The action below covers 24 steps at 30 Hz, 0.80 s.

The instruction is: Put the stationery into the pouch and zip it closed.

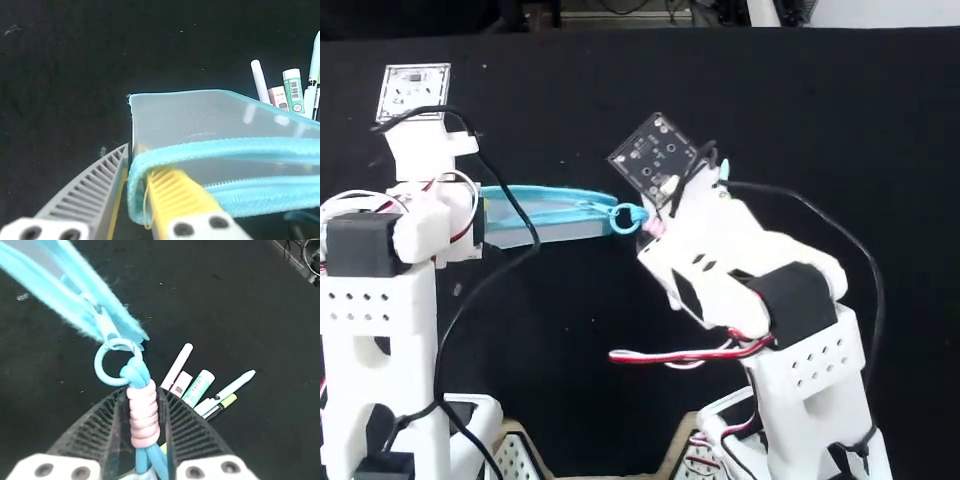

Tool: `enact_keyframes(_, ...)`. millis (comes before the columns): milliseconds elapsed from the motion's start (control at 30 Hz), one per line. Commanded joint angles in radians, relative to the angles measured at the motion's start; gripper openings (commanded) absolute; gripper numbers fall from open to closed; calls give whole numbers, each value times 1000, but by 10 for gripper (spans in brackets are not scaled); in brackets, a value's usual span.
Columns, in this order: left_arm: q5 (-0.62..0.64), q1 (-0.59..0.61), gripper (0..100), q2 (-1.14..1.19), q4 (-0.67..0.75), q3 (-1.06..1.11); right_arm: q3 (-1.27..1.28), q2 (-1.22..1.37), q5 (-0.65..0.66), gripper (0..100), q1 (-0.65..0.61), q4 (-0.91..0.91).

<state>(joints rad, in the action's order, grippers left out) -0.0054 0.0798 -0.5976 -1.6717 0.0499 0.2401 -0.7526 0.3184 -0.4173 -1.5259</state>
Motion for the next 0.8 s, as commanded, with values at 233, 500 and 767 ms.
enact_keyframes(233, -9, 53, 30, 17, 15, 16, -16, -1, 11, 11, 48, 2)
enact_keyframes(500, -8, 64, 30, 17, 14, 18, -54, -2, 3, 23, 43, -54)
enact_keyframes(767, -3, 56, 30, 17, 15, 18, -309, -1, -49, 183, 43, -239)
